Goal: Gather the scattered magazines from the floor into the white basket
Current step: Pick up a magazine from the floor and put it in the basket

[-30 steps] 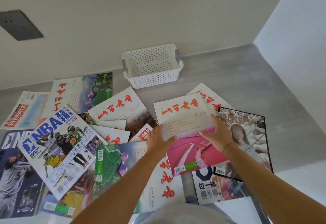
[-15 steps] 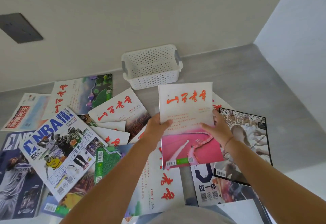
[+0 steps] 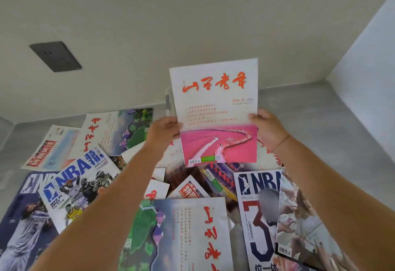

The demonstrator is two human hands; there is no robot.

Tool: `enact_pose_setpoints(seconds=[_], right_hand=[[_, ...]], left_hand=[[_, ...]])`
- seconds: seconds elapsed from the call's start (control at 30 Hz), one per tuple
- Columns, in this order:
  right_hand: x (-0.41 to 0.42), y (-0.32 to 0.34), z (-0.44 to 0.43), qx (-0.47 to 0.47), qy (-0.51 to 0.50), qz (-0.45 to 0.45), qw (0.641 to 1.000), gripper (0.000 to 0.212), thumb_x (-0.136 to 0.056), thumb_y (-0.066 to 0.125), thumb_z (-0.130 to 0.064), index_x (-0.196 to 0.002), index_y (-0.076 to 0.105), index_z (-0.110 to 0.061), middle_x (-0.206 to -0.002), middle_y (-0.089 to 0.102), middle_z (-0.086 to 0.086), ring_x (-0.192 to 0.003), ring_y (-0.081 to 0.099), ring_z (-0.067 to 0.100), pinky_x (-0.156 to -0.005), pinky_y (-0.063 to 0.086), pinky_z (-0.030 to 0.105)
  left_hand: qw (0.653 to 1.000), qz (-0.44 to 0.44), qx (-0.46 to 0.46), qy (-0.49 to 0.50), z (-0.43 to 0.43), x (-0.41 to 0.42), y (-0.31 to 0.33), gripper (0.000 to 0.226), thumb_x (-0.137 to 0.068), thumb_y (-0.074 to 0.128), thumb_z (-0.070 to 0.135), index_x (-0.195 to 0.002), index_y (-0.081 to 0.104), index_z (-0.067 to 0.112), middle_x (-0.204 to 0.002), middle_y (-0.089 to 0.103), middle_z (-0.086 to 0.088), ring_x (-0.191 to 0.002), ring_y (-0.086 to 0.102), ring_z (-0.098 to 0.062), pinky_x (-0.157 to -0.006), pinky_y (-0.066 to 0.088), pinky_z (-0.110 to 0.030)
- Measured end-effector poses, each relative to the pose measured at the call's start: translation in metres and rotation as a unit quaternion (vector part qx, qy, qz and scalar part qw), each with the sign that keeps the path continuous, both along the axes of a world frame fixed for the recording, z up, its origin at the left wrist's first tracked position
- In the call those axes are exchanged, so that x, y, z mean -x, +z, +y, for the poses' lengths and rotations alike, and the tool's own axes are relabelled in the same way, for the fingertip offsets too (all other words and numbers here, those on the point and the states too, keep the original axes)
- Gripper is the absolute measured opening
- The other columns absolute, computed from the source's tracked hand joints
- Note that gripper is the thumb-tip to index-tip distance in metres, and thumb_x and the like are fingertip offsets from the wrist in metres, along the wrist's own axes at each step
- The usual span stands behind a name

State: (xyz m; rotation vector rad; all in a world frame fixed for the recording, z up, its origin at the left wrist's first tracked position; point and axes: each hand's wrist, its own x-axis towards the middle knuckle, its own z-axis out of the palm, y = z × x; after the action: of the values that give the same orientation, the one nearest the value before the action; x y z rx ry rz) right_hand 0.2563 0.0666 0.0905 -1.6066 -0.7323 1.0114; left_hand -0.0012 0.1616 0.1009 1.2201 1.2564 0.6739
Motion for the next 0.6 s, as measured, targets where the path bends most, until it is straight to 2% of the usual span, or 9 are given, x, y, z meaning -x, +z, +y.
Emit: enact_pose_setpoints(seconds=[0.1, 0.17, 0.23, 0.37, 0.5, 0.6], right_hand=[[-0.01, 0.036, 0.06, -0.056, 0.008, -0.03, 0.998, 0.032, -0.092, 0.042, 0.005, -0.121, 0.052, 0.007, -0.128, 0.054, 0.028, -0.111, 0.052, 0.028, -0.105, 0.039, 0.048], [-0.017, 0.062, 0.098, -0.079, 0.021, -0.062, 0.995, 0.028, -0.091, 0.043, 0.001, -0.116, 0.057, 0.0, -0.119, 0.06, 0.021, -0.103, 0.053, 0.023, -0.089, 0.047, 0.039], [-0.023, 0.08, 0.131, -0.085, 0.034, -0.099, 0.991, 0.024, -0.091, 0.045, -0.005, -0.111, 0.06, -0.009, -0.109, 0.062, 0.01, -0.096, 0.054, 0.021, -0.075, 0.046, 0.029], [-0.03, 0.083, 0.178, -0.07, 0.022, -0.146, 0.987, 0.024, -0.091, 0.046, -0.008, -0.108, 0.061, -0.014, -0.115, 0.064, 0.01, -0.094, 0.057, 0.02, -0.081, 0.048, 0.033], [-0.032, 0.057, 0.194, -0.017, 0.023, -0.172, 0.985, 0.028, -0.091, 0.044, -0.007, -0.113, 0.062, -0.013, -0.116, 0.064, 0.009, -0.09, 0.059, 0.023, -0.079, 0.051, 0.031], [-0.036, 0.036, 0.197, 0.025, 0.02, -0.164, 0.986, 0.024, -0.091, 0.044, -0.007, -0.102, 0.064, -0.015, -0.099, 0.064, 0.004, -0.101, 0.062, 0.036, -0.091, 0.052, 0.047]], left_hand=[[0.997, -0.023, -0.064, 0.023, 0.046, -0.007, 0.04, 0.015, -0.085, 0.061, 0.001, -0.09, 0.067, 0.014, -0.091, 0.072, -0.002, -0.076, 0.071, -0.01, -0.067, 0.057, -0.021], [0.994, -0.025, -0.105, 0.036, 0.077, -0.013, 0.061, 0.016, -0.085, 0.06, 0.001, -0.094, 0.068, 0.012, -0.094, 0.072, -0.005, -0.081, 0.071, -0.014, -0.072, 0.058, -0.025], [0.99, -0.031, -0.128, 0.053, 0.104, -0.021, 0.075, 0.019, -0.086, 0.06, 0.002, -0.102, 0.067, 0.008, -0.102, 0.07, -0.008, -0.091, 0.069, -0.021, -0.08, 0.057, -0.031], [0.987, -0.026, -0.136, 0.084, 0.143, -0.035, 0.073, 0.021, -0.086, 0.059, 0.002, -0.106, 0.065, 0.005, -0.106, 0.069, -0.009, -0.096, 0.067, -0.023, -0.084, 0.056, -0.033], [0.989, 0.002, -0.113, 0.099, 0.162, -0.045, 0.044, 0.022, -0.086, 0.06, 0.002, -0.108, 0.065, 0.005, -0.102, 0.067, -0.006, -0.088, 0.066, -0.018, -0.072, 0.055, -0.022], [0.991, 0.018, -0.079, 0.108, 0.17, -0.048, 0.018, 0.024, -0.084, 0.063, 0.002, -0.108, 0.066, 0.005, -0.097, 0.067, -0.004, -0.084, 0.065, -0.017, -0.076, 0.055, -0.025]])
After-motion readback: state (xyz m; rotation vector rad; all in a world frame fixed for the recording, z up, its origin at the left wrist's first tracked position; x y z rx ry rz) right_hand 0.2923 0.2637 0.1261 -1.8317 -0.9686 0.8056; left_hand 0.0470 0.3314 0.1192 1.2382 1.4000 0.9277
